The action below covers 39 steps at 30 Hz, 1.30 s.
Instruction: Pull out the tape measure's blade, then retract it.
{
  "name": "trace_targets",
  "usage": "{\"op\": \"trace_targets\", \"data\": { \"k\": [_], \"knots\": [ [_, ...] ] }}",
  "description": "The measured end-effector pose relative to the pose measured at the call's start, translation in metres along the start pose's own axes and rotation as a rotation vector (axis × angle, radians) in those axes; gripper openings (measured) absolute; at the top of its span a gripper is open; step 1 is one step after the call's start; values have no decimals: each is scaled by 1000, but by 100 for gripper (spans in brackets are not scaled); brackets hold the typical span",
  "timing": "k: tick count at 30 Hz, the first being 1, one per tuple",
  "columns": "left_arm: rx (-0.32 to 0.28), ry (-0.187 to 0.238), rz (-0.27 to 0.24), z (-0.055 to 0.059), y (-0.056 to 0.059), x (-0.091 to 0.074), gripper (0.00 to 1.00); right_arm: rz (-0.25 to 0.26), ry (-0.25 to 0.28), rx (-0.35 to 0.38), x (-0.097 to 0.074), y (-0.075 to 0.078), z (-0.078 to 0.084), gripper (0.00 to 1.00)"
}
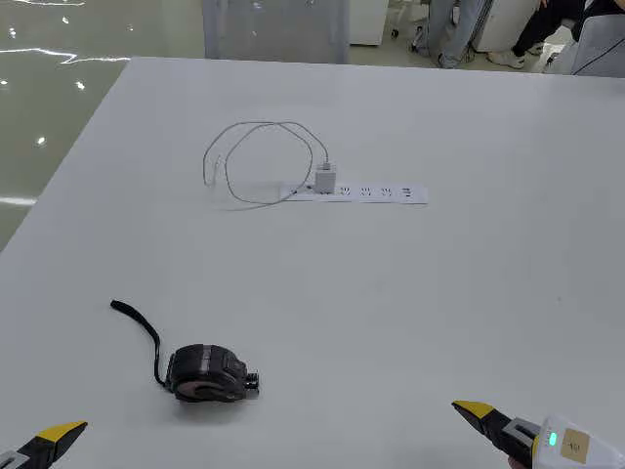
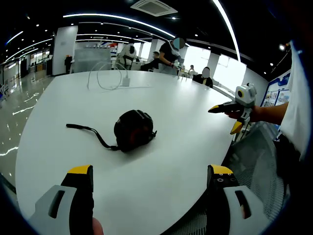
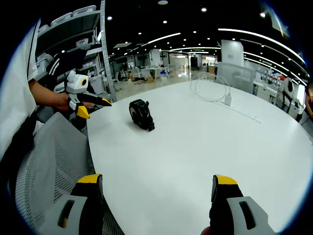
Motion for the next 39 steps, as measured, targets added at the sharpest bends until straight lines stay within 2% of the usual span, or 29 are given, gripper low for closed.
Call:
{"op": "trace_targets", "data": {
  "k": [26,39],
  "knots": [
    [2,9,2,-1,-3,2,94,-8,-11,-1,6,-5,3,90],
    [29,2,29,-12,-6,15,94,-41,-22,-49,19,-2,-1,89]
  ]
}}
Point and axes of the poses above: the centre of the closed fingertips' face, and the gripper's own axes: x roughly forward along the fingers, y roughly to its right, z roughly out of its underside, the point moved 2 cm from there along -x, roughly backward along the fingers, and after that the axes turned 3 degrees about -x, right-handed, at the moved point
